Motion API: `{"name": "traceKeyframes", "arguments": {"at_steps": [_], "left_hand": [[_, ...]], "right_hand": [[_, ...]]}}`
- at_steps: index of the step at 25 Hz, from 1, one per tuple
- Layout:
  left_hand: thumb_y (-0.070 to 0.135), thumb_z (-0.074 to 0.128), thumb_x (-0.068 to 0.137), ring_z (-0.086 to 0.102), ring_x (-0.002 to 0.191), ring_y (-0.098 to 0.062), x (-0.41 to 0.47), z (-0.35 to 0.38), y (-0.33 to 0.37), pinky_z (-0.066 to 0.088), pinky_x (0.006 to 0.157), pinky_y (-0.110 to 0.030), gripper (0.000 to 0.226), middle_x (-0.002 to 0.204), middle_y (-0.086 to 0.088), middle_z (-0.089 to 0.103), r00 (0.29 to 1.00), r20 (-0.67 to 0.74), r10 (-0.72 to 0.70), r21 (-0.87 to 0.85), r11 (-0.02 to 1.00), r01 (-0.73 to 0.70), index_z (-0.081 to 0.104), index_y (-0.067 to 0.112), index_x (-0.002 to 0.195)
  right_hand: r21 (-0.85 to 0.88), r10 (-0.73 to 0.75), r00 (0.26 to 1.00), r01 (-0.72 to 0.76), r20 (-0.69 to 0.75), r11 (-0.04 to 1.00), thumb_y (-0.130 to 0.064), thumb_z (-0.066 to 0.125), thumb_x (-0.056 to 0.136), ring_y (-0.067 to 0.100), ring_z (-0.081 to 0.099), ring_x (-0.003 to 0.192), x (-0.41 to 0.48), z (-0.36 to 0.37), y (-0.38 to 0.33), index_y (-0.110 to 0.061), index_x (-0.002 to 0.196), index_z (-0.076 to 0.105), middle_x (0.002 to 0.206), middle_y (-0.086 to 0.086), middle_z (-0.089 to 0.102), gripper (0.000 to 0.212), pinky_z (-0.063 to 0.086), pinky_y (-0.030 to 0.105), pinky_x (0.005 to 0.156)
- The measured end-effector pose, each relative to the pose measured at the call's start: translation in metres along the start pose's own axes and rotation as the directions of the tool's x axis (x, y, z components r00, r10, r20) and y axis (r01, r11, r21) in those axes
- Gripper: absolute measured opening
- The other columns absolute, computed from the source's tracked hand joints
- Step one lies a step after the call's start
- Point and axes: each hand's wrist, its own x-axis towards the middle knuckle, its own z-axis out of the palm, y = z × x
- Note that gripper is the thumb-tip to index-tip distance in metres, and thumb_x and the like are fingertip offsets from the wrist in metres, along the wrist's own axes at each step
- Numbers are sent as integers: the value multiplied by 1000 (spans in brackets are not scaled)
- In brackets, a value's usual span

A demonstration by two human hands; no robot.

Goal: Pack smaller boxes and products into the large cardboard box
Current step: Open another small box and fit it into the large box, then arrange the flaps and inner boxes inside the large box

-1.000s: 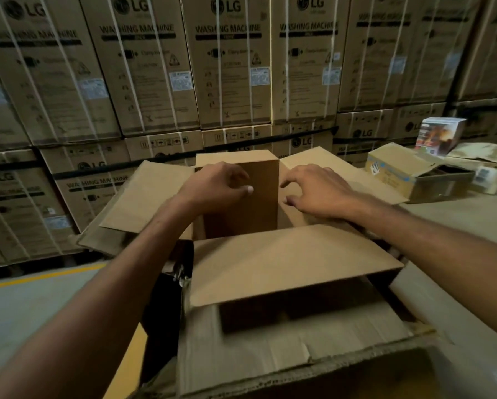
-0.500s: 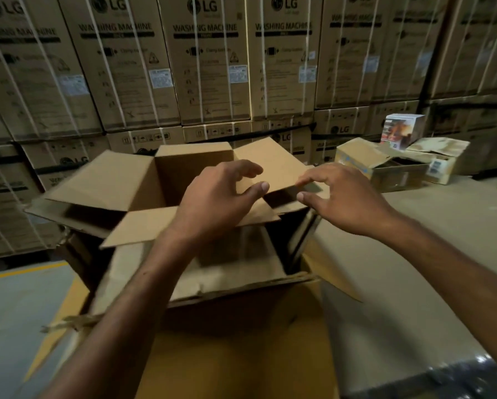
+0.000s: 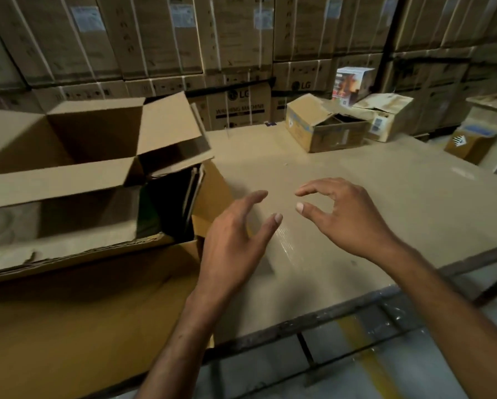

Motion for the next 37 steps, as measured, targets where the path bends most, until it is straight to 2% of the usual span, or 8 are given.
{"name": "traceKeyframes", "arguments": {"at_steps": [7, 11, 12, 16, 19, 26, 30, 37], "left_hand": [[50, 61, 96, 53, 130, -3, 26, 92, -17, 49, 105, -33, 50, 140, 13, 61, 985, 163, -47, -197, 977, 80, 59, 27, 140], [62, 61, 91, 56, 127, -4, 51, 147, -11, 50, 99, -32, 54, 136, 15, 64, 973, 220, -68, -224, 967, 118, 62, 32, 136], [60, 62, 91, 56, 126, -3, 59, 159, -10, 50, 98, -32, 53, 136, 16, 64, 973, 222, -70, -222, 967, 121, 61, 32, 136], [50, 65, 95, 56, 125, 0, 93, 215, -7, 50, 100, -31, 44, 135, 20, 63, 970, 213, -118, -187, 969, 159, 61, 34, 135], [43, 68, 95, 56, 122, 3, 117, 265, 3, 50, 101, -29, 39, 131, 23, 64, 966, 180, -185, -177, 960, 217, 63, 34, 132], [42, 67, 96, 56, 121, 5, 158, 352, 53, 47, 98, -24, 38, 130, 25, 64, 948, 87, -306, -144, 938, 316, 62, 35, 133], [40, 67, 96, 56, 122, 5, 160, 347, 58, 49, 101, -27, 36, 130, 24, 64, 926, 1, -378, -106, 921, 376, 63, 35, 131], [42, 66, 97, 56, 124, 0, 146, 289, 44, 51, 101, -33, 38, 133, 19, 63, 890, -163, -426, -33, 904, 426, 62, 36, 134]], "right_hand": [[108, 232, 973, -229, -17, 967, -39, 74, 92, -1, 59, 116, -32, 7, 78, -36, 116, 74, 125, -17, 68, 24, 50, 35, 105], [121, 319, 947, -311, -48, 943, -35, 74, 93, -26, 50, 96, -26, -6, 121, -35, 116, 75, 123, -21, 67, 23, 46, 18, 95], [123, 324, 945, -316, -51, 941, -35, 74, 93, -27, 49, 96, -22, -10, 134, -35, 115, 75, 121, -23, 66, 22, 46, 15, 92], [141, 304, 950, -293, -67, 946, -32, 75, 92, -7, 60, 110, 1, -21, 202, -34, 111, 76, 118, -20, 71, 19, 51, 27, 101], [147, 291, 957, -285, -19, 947, -30, 76, 92, -10, 60, 105, 20, -32, 257, -31, 109, 77, 116, -19, 72, 18, 51, 29, 101], [128, 158, 973, -181, 169, 975, -35, 71, 94, -2, 61, 112, 71, -69, 354, -33, 113, 75, 118, -21, 71, 19, 51, 32, 101], [204, 46, 980, -87, 195, 975, -30, 73, 94, -3, 61, 110, 99, -64, 358, -32, 111, 76, 115, -21, 71, 17, 50, 29, 100], [324, -95, 970, 18, 224, 946, -28, 74, 93, -4, 61, 109, 112, -27, 308, -32, 107, 77, 111, -23, 72, 15, 50, 26, 97]]}}
